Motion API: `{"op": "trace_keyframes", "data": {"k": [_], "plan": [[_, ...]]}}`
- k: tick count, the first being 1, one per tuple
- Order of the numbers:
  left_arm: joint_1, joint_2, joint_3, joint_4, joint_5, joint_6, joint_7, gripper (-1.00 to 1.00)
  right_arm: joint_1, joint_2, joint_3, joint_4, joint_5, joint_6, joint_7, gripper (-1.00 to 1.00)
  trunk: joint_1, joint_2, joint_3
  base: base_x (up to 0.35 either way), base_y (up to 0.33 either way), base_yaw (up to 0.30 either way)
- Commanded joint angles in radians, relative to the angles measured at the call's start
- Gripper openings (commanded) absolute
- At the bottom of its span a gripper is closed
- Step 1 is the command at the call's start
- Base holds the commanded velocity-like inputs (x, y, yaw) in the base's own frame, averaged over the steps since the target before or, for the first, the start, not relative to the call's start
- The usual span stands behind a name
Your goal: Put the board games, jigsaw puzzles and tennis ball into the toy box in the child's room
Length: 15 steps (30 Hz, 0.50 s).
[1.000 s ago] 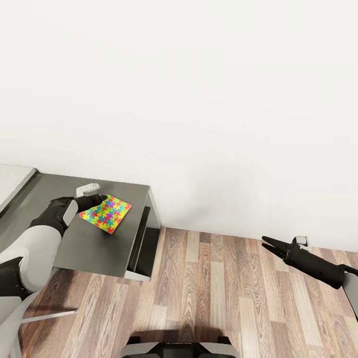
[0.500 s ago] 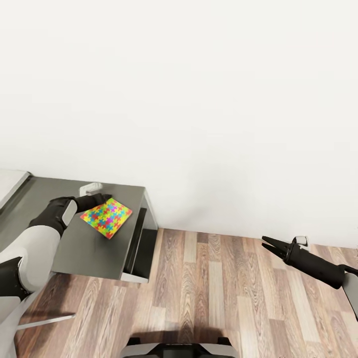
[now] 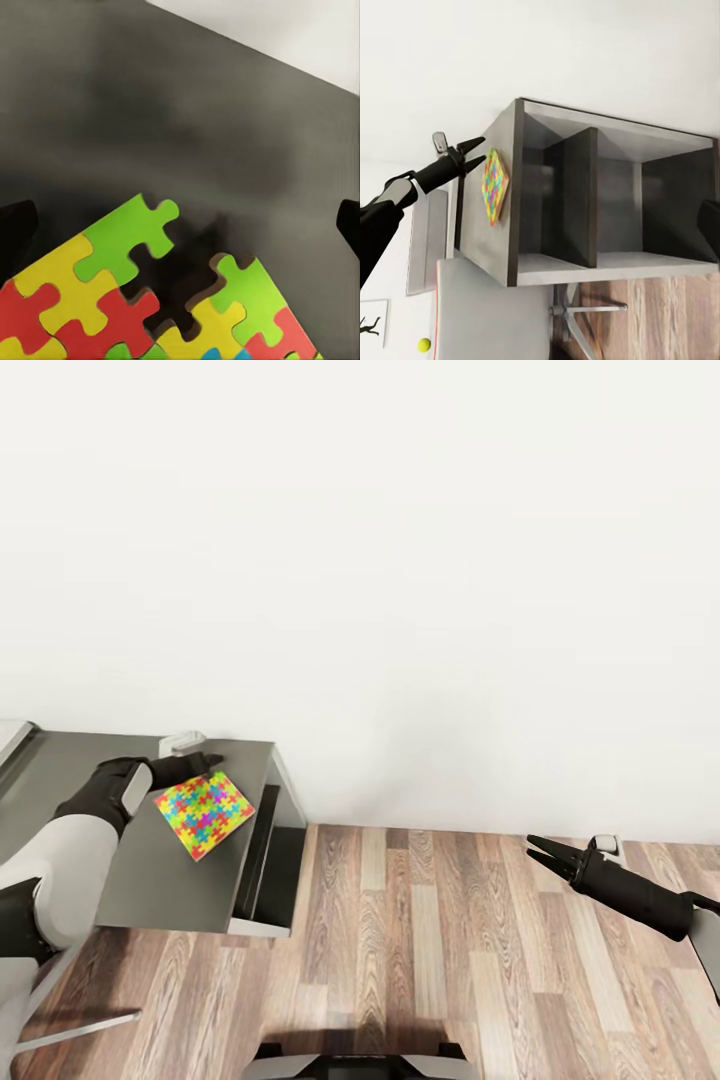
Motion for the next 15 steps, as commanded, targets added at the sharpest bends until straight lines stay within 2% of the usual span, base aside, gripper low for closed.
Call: {"op": "trace_keyframes", "data": {"k": [1,7,15], "plan": [[-0.001,0.004,0.007,-0.001,-0.005,0.008,-0.005,1.0,-0.001,0.0,-0.001,0.0,0.001,0.004,0.003,1.0,0.001,-0.002,-0.001,0.0,0.0,-0.028],[0.0,0.027,0.008,0.006,-0.006,0.012,-0.006,1.0,-0.001,0.0,-0.001,-0.001,0.001,0.004,0.003,1.0,0.001,-0.002,-0.001,0.0,0.0,-0.01],[0.0,0.036,0.005,0.021,-0.008,0.055,0.006,1.0,-0.001,0.0,-0.001,-0.001,0.001,0.004,0.003,1.0,0.001,-0.002,-0.001,0.0,0.0,-0.001]]}}
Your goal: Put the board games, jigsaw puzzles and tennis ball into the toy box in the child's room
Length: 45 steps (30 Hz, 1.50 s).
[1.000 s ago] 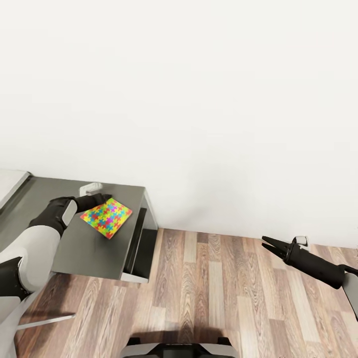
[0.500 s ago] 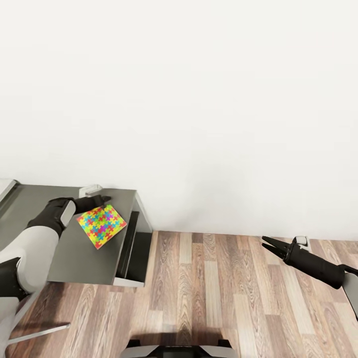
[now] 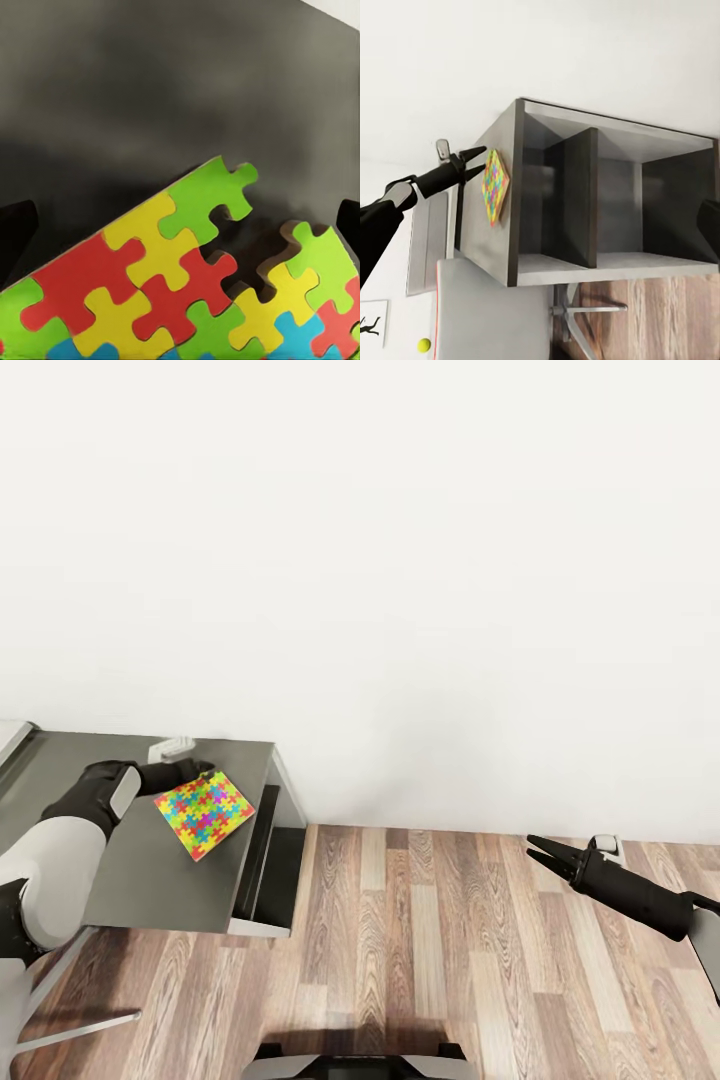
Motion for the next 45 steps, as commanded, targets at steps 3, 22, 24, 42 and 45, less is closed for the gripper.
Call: {"op": "trace_keyframes", "data": {"k": [3,22,24,42,45], "plan": [[-0.001,0.0,0.008,0.0,-0.006,0.017,-0.005,1.0,-0.001,0.0,-0.001,0.0,0.001,0.004,0.003,1.0,0.001,-0.002,-0.001,0.0,0.0,0.0],[-0.001,0.017,0.008,0.013,-0.003,0.106,-0.024,1.0,-0.001,0.0,-0.001,0.0,0.002,0.004,0.003,1.0,0.001,-0.002,-0.001,0.0,0.0,0.0],[-0.001,0.018,0.008,0.013,-0.003,0.108,-0.035,1.0,-0.001,0.0,-0.001,0.0,0.001,0.004,0.003,1.0,0.001,-0.002,-0.001,0.0,0.0,0.0],[0.001,0.02,0.007,0.017,-0.006,0.11,-0.143,1.0,-0.001,0.0,-0.001,0.0,0.002,0.004,0.003,1.0,0.001,-0.002,-0.001,0.0,0.0,0.0],[0.001,0.021,0.009,0.039,-0.004,0.111,-0.147,1.0,-0.001,0.0,-0.001,0.001,0.002,0.004,0.003,1.0,0.001,-0.002,-0.001,0.0,0.0,0.0]]}}
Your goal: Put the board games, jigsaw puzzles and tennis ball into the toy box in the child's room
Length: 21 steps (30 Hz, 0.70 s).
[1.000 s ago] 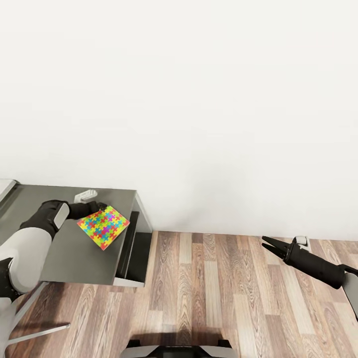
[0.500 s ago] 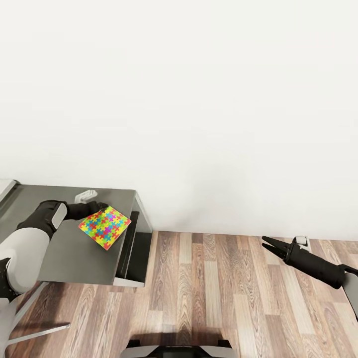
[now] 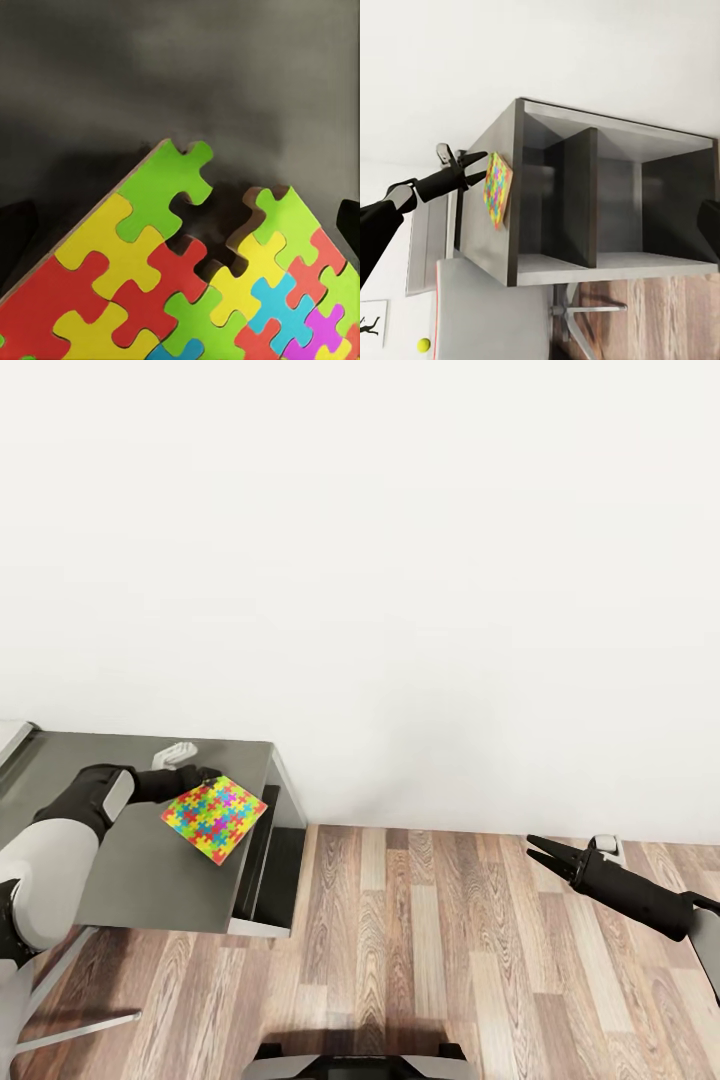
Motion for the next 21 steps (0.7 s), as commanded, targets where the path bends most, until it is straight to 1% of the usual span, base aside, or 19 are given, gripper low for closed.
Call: {"op": "trace_keyframes", "data": {"k": [1,5,6,21], "plan": [[0.0,0.0,0.006,0.018,-0.011,0.009,-0.01,1.0,-0.001,-0.001,-0.001,0.0,0.001,0.004,0.003,1.0,0.001,-0.001,-0.002,0.0,0.0,0.0],[0.0,0.004,0.004,0.025,-0.015,0.018,-0.067,1.0,-0.001,0.0,-0.001,0.0,0.001,0.004,0.003,1.0,0.001,-0.001,-0.002,0.0,0.0,0.0],[0.0,0.004,0.004,0.025,-0.016,0.019,-0.072,1.0,-0.001,0.0,-0.001,0.0,0.001,0.004,0.003,1.0,0.001,-0.001,-0.002,0.0,0.0,0.0],[0.0,0.014,0.002,0.025,-0.016,0.019,-0.102,1.0,-0.001,-0.001,-0.001,-0.001,0.001,0.004,0.003,1.0,0.001,-0.001,-0.002,0.0,0.0,0.0]]}}
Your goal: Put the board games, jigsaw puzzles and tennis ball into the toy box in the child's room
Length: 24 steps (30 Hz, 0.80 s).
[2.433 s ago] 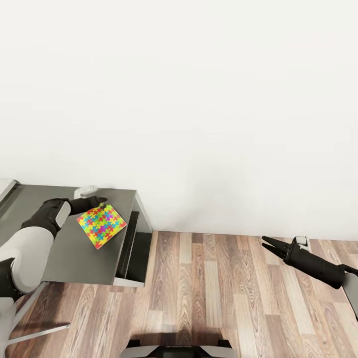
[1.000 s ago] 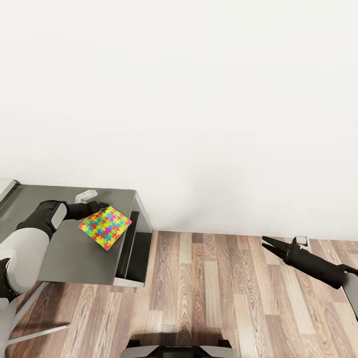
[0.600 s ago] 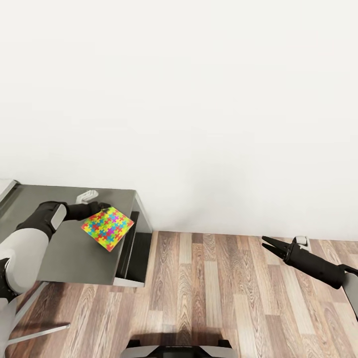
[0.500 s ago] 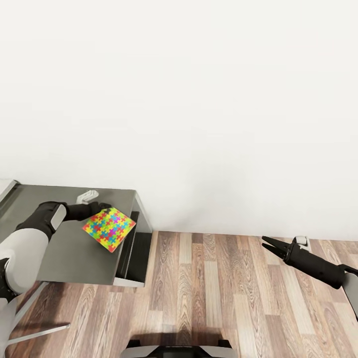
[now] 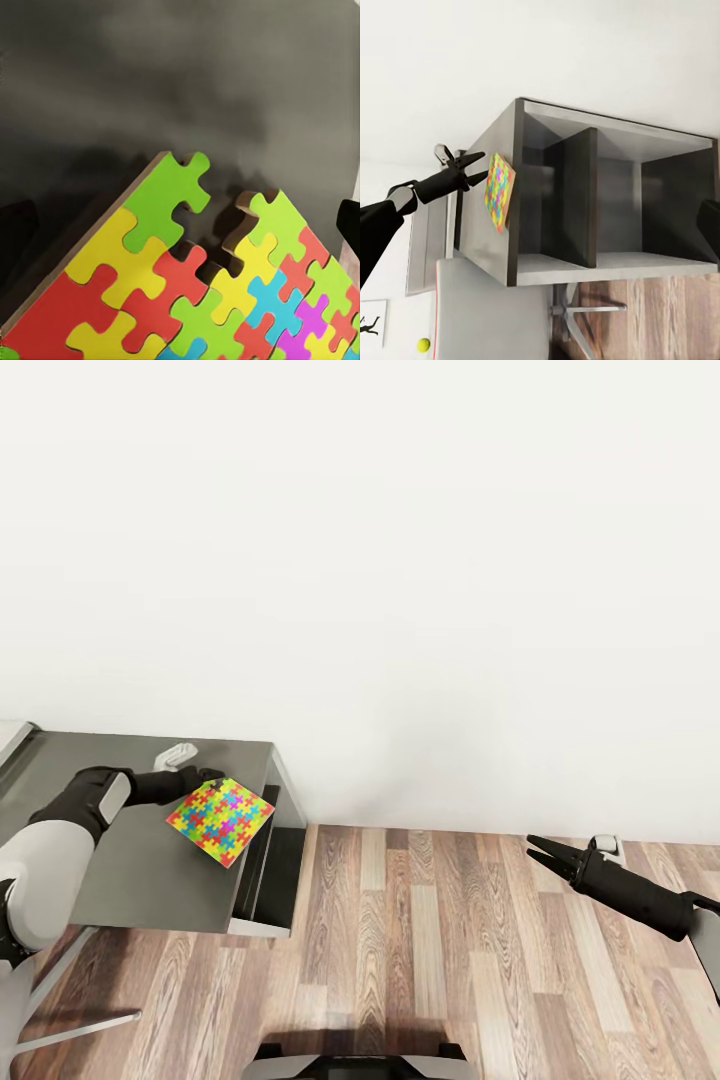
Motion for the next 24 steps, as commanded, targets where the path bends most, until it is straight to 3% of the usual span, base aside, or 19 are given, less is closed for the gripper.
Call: {"op": "trace_keyframes", "data": {"k": [1,10,16,21,24], "plan": [[0.0,0.0,0.004,0.005,-0.014,0.007,-0.004,1.0,-0.001,0.0,-0.001,0.0,0.001,0.004,0.003,1.0,0.001,-0.001,-0.002,0.0,0.0,0.0],[0.001,0.014,0.003,0.005,-0.019,0.007,-0.071,1.0,-0.001,0.0,-0.001,0.0,0.0,0.004,0.003,1.0,0.001,-0.001,-0.002,0.0,0.0,0.0],[0.002,0.025,0.004,0.005,-0.019,0.006,-0.08,1.0,-0.001,0.0,-0.001,0.0,0.001,0.004,0.003,1.0,0.001,-0.001,-0.002,0.0,0.0,0.0],[0.002,0.063,0.006,0.003,-0.01,0.003,-0.086,1.0,-0.001,0.0,-0.001,0.0,0.001,0.004,0.003,1.0,0.001,-0.001,-0.002,0.0,0.0,0.0],[0.002,0.105,0.009,-0.002,-0.007,0.003,-0.138,1.0,-0.001,0.001,-0.001,0.0,0.001,0.004,0.003,1.0,0.001,-0.001,-0.002,0.0,0.0,0.0]]}}
